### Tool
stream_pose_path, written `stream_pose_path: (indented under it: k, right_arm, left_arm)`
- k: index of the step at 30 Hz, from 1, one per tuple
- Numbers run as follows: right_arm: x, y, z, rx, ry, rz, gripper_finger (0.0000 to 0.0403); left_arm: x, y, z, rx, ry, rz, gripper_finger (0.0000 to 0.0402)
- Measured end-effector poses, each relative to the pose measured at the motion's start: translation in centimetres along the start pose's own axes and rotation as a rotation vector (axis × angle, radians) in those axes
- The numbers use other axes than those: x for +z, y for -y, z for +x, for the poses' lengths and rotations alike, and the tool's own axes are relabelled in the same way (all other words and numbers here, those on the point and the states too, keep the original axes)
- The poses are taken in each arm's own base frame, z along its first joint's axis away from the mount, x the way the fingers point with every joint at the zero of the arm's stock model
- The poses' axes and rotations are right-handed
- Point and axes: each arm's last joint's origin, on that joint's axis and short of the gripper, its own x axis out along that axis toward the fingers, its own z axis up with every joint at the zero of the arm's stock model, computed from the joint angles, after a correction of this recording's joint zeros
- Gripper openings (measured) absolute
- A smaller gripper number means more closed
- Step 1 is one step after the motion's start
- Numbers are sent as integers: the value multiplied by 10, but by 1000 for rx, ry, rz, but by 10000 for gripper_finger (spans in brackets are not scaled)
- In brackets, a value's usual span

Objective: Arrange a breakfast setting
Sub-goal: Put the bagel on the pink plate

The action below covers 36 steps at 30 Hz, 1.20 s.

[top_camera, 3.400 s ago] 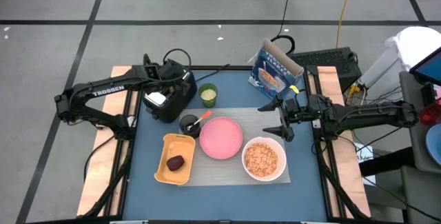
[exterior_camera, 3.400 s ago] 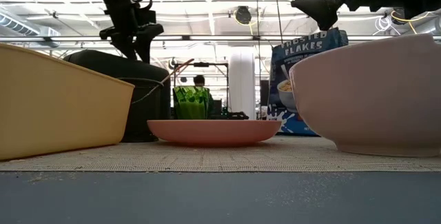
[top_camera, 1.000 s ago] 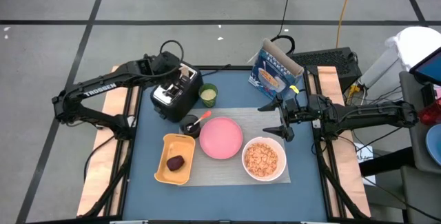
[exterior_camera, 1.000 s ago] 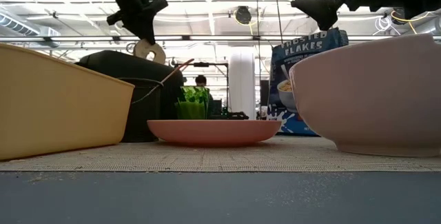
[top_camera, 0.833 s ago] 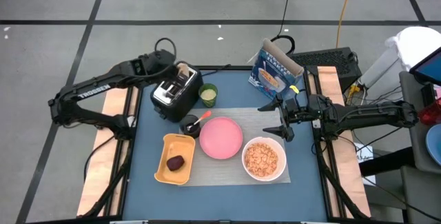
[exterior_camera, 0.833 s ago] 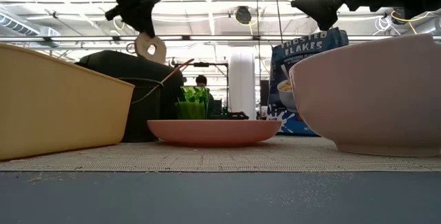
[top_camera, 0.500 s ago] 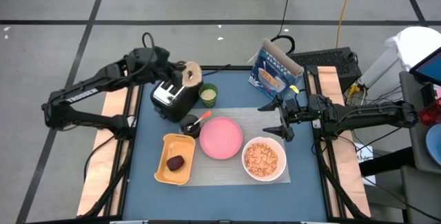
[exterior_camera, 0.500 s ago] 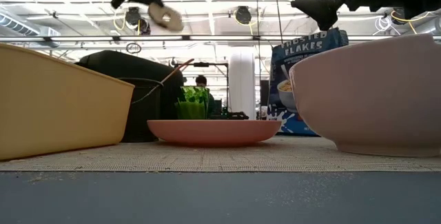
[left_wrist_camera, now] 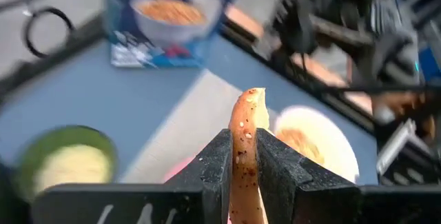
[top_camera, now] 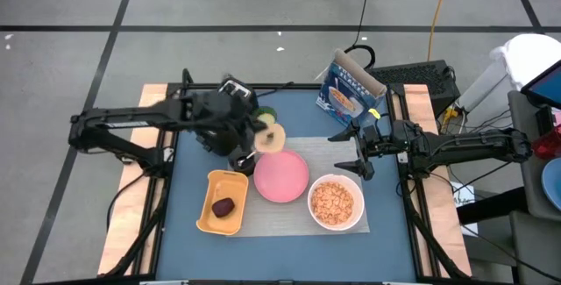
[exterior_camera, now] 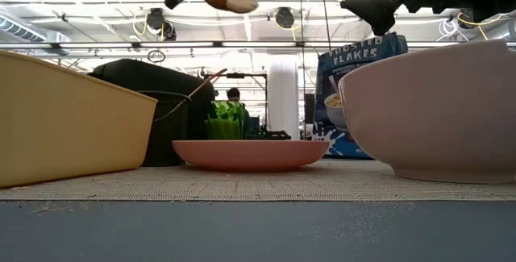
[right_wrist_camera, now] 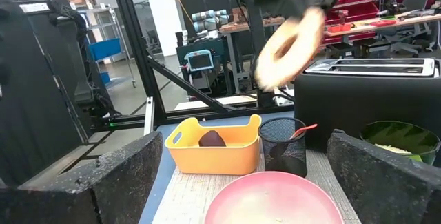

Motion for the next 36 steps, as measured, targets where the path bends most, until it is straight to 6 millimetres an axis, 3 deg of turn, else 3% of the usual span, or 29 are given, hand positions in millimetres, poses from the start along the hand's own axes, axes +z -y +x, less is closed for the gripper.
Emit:
stream_pose_path:
  k: [6,14,26,36]
  right_arm:
    - [0,0,0,0,0,0,398]
    - [0,0,0,0,0,0,398]
    - [0,0,0,0,0,0,398]
    - [0,0,0,0,0,0,398]
  left_arm:
    - [-27,23,35,-33,-131,57,60]
    - [-57,36,74,-16,-253,106,60]
    - [-87,31,118,44,-371,138,60]
    - [-99,27,134,60,-412,176,60]
